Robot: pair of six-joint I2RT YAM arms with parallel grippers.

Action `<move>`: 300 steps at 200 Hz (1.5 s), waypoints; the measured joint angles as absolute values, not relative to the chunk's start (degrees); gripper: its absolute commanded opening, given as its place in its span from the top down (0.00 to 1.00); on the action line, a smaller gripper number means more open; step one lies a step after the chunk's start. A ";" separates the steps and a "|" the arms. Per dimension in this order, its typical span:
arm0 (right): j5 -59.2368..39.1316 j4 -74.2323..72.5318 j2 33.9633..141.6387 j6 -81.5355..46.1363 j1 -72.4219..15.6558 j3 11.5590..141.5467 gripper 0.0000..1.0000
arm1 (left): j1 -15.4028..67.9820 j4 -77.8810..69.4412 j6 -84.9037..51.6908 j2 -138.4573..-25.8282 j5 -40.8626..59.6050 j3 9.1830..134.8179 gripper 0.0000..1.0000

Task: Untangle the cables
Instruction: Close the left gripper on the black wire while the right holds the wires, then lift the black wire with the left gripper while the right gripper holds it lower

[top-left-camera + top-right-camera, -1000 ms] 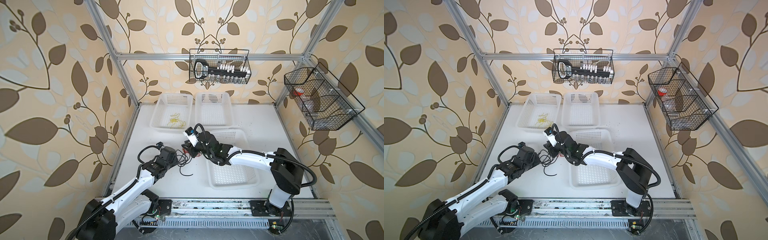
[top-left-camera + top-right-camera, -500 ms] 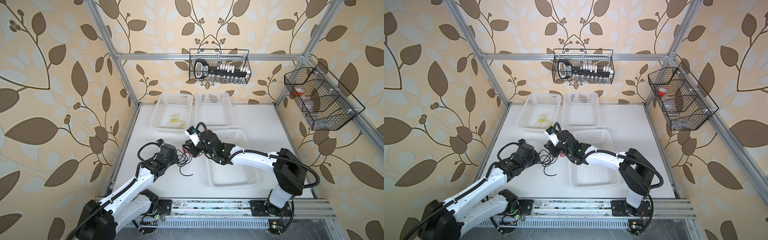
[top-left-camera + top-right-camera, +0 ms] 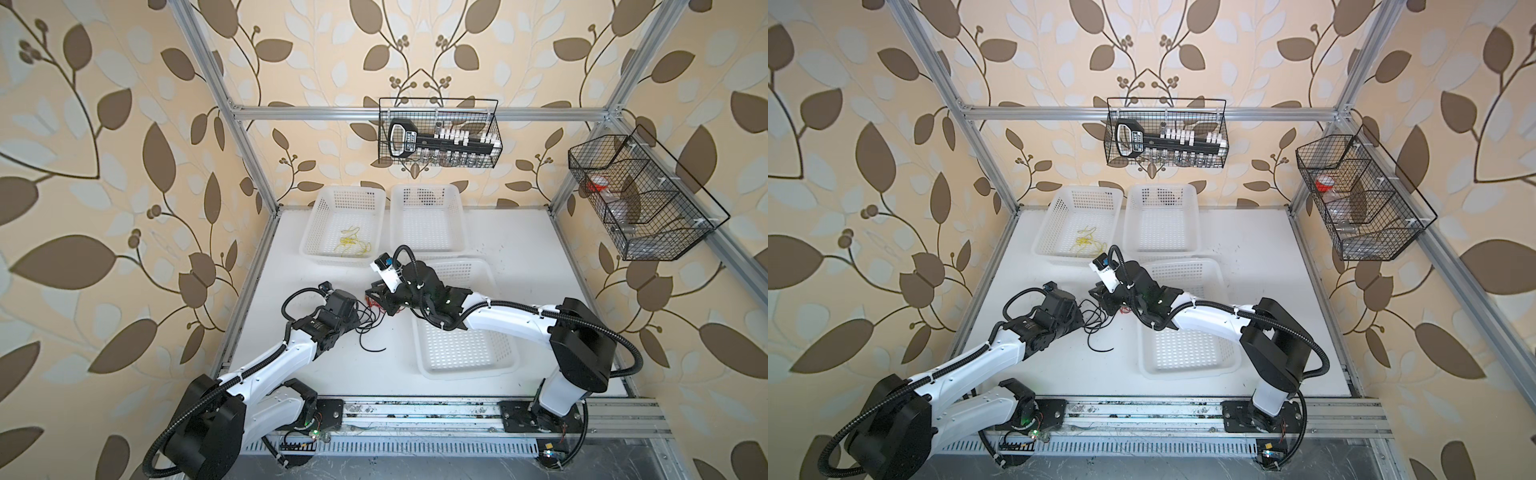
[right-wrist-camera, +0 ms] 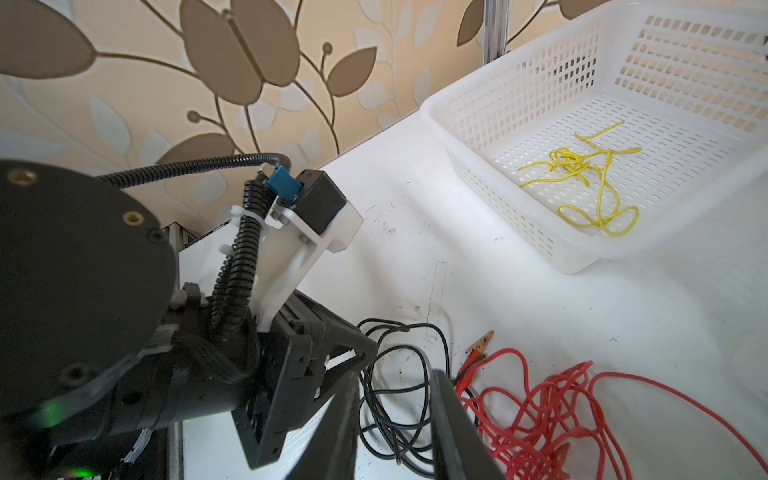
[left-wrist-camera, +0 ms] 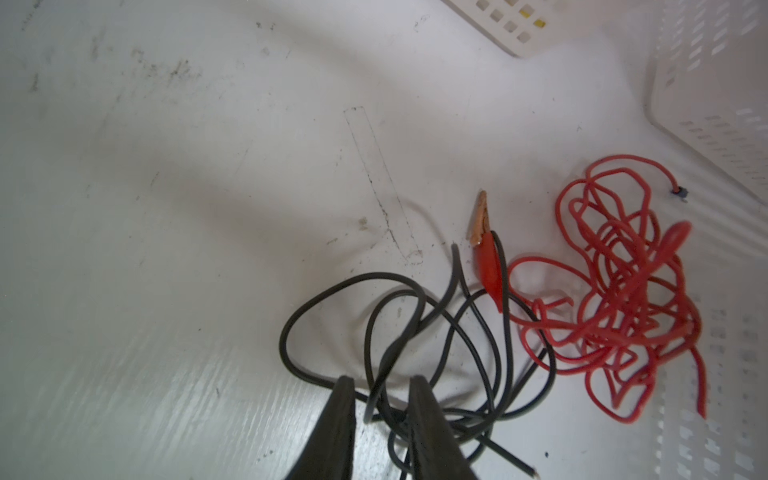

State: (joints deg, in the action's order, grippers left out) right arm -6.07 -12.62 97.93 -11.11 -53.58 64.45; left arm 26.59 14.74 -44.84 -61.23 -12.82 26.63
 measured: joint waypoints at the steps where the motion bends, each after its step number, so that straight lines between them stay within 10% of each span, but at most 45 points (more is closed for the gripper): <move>1: -6.07 -12.62 97.93 -11.11 -53.60 64.45 0.70 | 26.59 14.70 -44.82 -61.25 -12.84 26.61 0.83; 73: -6.07 -12.62 97.93 -11.14 -53.58 64.42 0.70 | 26.59 12.19 -43.55 -62.43 -14.15 26.04 1.00; 300: -13.80 -12.01 95.15 -11.57 -52.62 64.05 0.61 | 26.59 22.65 -32.58 -44.75 -8.67 39.90 1.00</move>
